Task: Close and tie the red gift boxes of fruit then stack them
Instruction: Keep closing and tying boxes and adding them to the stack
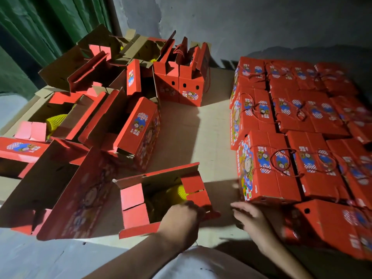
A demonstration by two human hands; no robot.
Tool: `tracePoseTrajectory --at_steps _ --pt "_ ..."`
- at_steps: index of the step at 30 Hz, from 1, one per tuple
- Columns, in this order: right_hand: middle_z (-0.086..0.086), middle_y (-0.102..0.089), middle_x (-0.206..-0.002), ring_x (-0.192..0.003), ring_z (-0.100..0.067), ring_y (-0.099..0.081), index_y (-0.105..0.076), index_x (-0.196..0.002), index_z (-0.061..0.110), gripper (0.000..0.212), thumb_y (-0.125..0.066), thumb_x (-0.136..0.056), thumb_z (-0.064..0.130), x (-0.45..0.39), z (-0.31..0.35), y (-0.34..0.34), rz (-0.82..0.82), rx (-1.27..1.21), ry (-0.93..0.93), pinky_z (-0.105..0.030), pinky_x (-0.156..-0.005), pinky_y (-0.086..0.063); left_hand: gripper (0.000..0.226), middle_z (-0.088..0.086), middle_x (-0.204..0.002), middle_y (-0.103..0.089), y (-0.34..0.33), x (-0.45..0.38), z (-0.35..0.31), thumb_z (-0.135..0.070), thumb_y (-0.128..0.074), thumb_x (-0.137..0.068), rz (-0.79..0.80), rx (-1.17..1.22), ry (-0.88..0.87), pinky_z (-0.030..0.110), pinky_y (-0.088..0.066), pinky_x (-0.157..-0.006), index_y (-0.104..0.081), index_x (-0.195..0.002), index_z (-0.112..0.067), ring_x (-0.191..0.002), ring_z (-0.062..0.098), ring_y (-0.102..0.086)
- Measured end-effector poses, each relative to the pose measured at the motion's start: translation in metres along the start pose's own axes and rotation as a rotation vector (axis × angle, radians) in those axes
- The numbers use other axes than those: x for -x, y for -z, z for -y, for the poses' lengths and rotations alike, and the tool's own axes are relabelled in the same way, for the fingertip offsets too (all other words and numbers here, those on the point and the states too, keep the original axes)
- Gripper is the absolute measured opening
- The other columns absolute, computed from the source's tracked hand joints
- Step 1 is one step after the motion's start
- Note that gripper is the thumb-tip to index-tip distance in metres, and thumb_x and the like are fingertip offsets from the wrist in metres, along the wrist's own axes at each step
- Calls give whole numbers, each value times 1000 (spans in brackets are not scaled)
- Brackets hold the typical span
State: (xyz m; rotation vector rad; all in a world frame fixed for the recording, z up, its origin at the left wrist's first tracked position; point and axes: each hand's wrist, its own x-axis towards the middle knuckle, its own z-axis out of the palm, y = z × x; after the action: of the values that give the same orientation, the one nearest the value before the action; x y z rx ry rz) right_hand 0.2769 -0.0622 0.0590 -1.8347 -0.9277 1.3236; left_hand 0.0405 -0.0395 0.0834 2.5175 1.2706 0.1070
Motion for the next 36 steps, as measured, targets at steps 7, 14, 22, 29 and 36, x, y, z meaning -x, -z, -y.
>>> tracePoseTrajectory --at_steps 7,14,22,29,36 --pt "0 -70 -121 -114 -7 -63 -70 -122 16 35 -68 -93 -3 4 15 -25 130 123 81 -12 -92 -46 17 4 -95 -70 8 6 -14 -18 -57 -90 192 -125 -160 34 -43 -59 -69 -103 -20 -93 26 -65" --pt "7 -60 -141 -132 7 -48 -63 -137 16 94 -32 -68 -40 9 4 -32 237 240 72 -10 -101 -42 28 -8 -91 -64 15 45 30 -30 -78 -75 -16 -64 -23 34 -52 -65 -67 -100 -28 -88 20 -62" --pt "4 -77 -113 -102 -16 -74 -72 -122 26 42 -46 -103 0 2 -6 -46 65 39 -147 -28 -81 -60 86 14 -157 -36 19 92 105 -5 -68 -80 -104 -76 311 49 -46 -97 -37 -158 -24 -140 37 -38" --pt "7 -78 -109 -92 -6 -72 -70 -119 30 51 -40 -98 -5 12 -4 -58 -91 -60 -127 -26 -77 -53 53 17 -150 -41 -8 99 130 -48 -49 -93 -32 -109 157 46 -50 -91 -59 -134 -15 -134 38 -41" --pt "17 -35 -156 -140 3 -39 -44 -148 42 73 -76 -85 23 23 -7 -60 -2 465 295 -26 -105 -45 86 8 -134 -51 0 81 131 -37 -85 -65 61 -118 143 46 -54 -79 -49 -140 -17 -120 36 -52"
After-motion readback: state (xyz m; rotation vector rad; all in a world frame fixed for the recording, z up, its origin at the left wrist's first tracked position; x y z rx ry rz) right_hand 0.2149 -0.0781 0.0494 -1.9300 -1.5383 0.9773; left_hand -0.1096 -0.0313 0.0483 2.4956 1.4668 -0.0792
